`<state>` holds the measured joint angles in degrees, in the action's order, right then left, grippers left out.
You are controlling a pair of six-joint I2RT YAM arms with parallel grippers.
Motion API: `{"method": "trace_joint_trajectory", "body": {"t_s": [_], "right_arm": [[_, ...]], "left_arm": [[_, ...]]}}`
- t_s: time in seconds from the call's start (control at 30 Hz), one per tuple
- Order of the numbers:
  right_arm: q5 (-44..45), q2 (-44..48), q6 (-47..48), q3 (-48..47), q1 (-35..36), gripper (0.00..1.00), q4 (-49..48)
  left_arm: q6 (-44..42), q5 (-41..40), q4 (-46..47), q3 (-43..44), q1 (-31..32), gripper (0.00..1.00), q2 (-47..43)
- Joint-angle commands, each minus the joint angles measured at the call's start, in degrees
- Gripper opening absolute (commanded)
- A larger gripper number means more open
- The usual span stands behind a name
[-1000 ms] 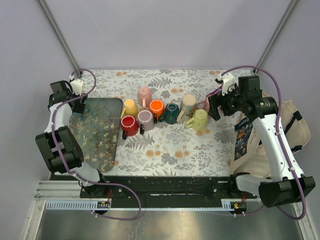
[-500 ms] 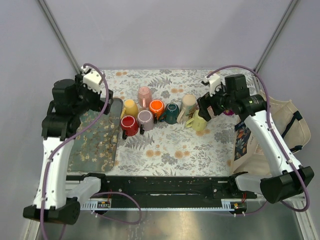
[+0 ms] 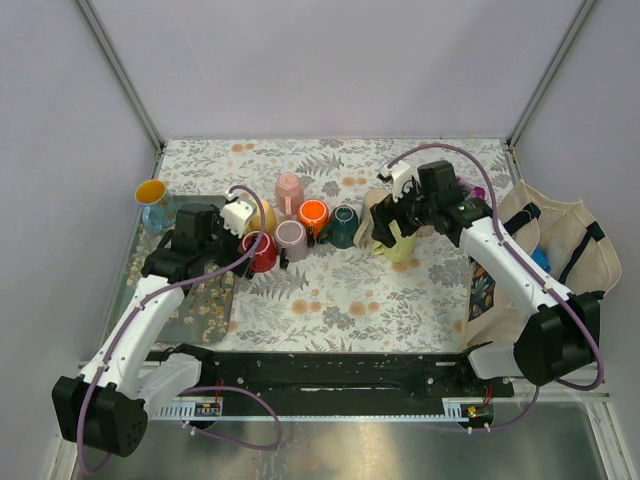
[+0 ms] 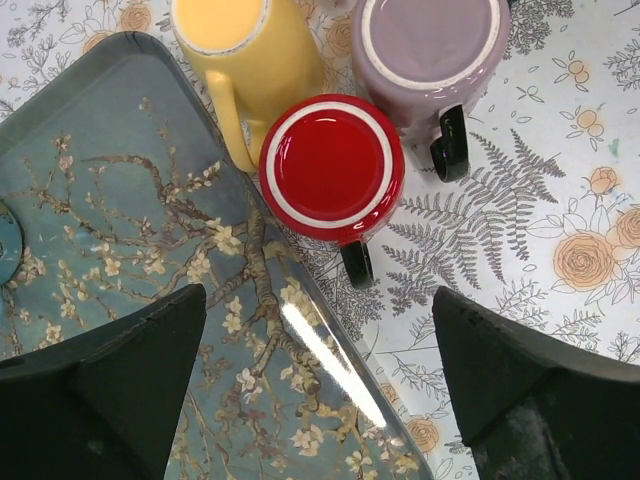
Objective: Turn the mug right side up
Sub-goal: Turn over the cup at the center of the board.
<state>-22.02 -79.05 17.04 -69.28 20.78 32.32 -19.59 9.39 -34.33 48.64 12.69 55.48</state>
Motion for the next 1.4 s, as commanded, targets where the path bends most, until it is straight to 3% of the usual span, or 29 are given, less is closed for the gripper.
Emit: {"method": "trace_joint_trajectory", "body": {"t_s": [0.0,0.1,0.27,0.47,0.63,0.7,0.8,1.0,1.13,1.23,1.37], "right_arm": [[6.43,4.07,-4.54,4.32,2.16,0.99,-9.46],[10.51,3.99,-7.1,5.29,2.16,0.99,-8.59],[2.17,4.43,-7.18,7.66,2.16,0.99,-8.67],[-5.92,3.37,-11.85,7.84,2.16,0.99,-9.2],[-5.41,3.9,-11.5,7.75,2.17,0.99,-8.85],[-1.55,4.16,-14.99,7.49,1.9,0.99,-9.11],[-6.61,4.34,-19.84,8.54,-1.6,0.99,-11.04],[-5.84,3.64,-20.29,8.63,-2.32,0.99,-11.05],[-5.23,3.37,-20.55,8.81,-2.32,0.99,-10.87],[-4.88,3.46,-20.47,8.81,-2.32,0.99,-10.7],[-4.09,3.9,-20.64,9.07,-2.41,0.99,-9.64]], "left_arm": [[-0.01,-1.4,4.28,-1.79,1.46,0.99,-1.78],[7.78,-3.39,6.63,-6.52,1.38,0.99,-1.87],[10.02,0.63,10.32,-10.14,1.02,0.98,1.11],[9.75,-0.25,12.97,-9.88,1.02,0.79,7.17],[10.8,0.37,15.43,-9.98,1.2,0.59,10.69],[11.24,-0.51,16.13,-9.53,1.11,0.56,12.19],[11.6,-0.51,16.22,-8.92,1.2,0.53,14.03],[10.02,1.68,15.7,-7.95,1.2,0.47,17.1],[8.52,3.35,12.18,-5.32,1.02,0.31,20.27],[8.87,4.06,11.22,-5.14,1.11,0.12,18.97],[8.88,5.99,4.29,-3.65,1.02,0.02,15.37]]}}
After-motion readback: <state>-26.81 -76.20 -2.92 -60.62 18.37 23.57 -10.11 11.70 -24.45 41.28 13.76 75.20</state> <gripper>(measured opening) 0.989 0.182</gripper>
